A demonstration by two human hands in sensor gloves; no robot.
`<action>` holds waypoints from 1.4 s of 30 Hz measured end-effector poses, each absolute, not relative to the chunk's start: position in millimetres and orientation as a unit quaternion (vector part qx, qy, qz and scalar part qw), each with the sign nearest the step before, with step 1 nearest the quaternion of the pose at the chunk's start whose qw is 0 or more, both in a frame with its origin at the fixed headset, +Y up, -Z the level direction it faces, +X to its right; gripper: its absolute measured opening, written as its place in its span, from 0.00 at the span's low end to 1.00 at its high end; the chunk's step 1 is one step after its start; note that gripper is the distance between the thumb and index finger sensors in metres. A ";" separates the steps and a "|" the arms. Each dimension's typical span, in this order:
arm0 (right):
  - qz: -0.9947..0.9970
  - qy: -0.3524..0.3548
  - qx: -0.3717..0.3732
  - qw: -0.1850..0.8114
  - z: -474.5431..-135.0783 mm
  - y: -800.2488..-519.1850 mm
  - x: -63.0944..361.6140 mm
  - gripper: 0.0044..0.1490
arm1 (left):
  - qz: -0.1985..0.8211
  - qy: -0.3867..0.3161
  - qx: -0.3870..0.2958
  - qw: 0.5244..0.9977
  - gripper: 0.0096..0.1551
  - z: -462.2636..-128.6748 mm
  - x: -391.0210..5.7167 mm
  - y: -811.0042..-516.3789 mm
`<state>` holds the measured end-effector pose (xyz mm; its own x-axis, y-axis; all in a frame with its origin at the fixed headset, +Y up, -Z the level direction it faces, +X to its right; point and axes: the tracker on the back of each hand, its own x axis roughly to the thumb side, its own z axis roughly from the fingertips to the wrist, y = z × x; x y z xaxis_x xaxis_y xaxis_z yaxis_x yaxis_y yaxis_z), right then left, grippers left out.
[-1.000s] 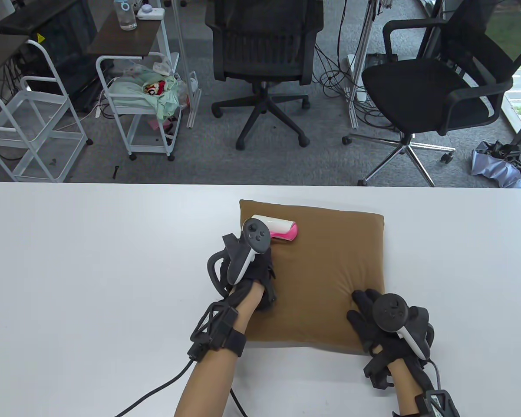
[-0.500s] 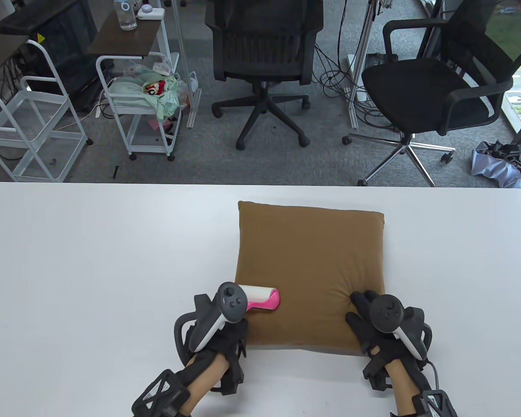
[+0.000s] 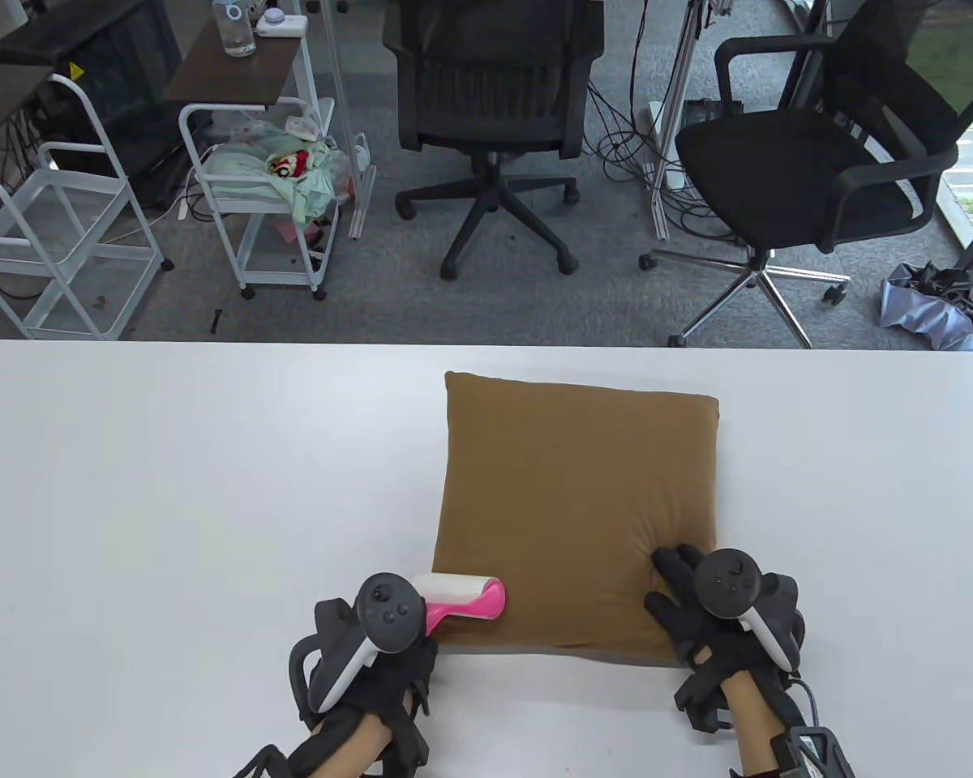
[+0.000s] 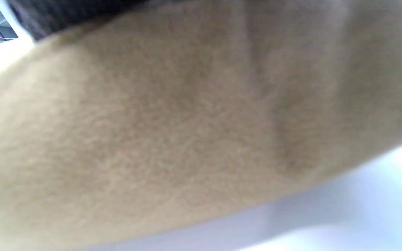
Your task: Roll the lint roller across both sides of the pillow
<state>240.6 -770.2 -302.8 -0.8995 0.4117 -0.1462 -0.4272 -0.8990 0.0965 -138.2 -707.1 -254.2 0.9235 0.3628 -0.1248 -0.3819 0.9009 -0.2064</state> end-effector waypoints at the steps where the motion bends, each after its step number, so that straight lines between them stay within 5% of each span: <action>1: 0.972 0.064 -0.061 0.216 -303.0 -770.2 240.5 0.39 | 0.191 0.046 -0.107 0.975 0.36 -263.4 -135.1 -705.8; 10: 0.970 0.068 -0.061 0.224 -303.1 -770.1 241.6 0.39 | 0.174 0.081 -0.092 0.977 0.36 -357.5 -97.8 -701.0; 19: 0.970 0.072 -0.060 0.226 -305.2 -769.3 243.3 0.39 | 0.198 0.120 -0.062 0.971 0.36 -411.4 -87.2 -707.0; 28: 0.970 0.073 -0.062 0.224 -305.9 -769.1 243.4 0.39 | 0.166 0.107 -0.046 0.979 0.38 -409.4 -80.4 -715.9; 38: 0.971 0.072 -0.063 0.221 -305.4 -769.7 243.5 0.39 | 0.217 0.060 0.064 0.972 0.37 -390.8 -48.3 -643.5; 42: 0.971 0.073 -0.062 0.221 -305.4 -769.9 244.0 0.39 | 0.193 0.038 0.079 0.977 0.37 -388.4 -17.3 -640.9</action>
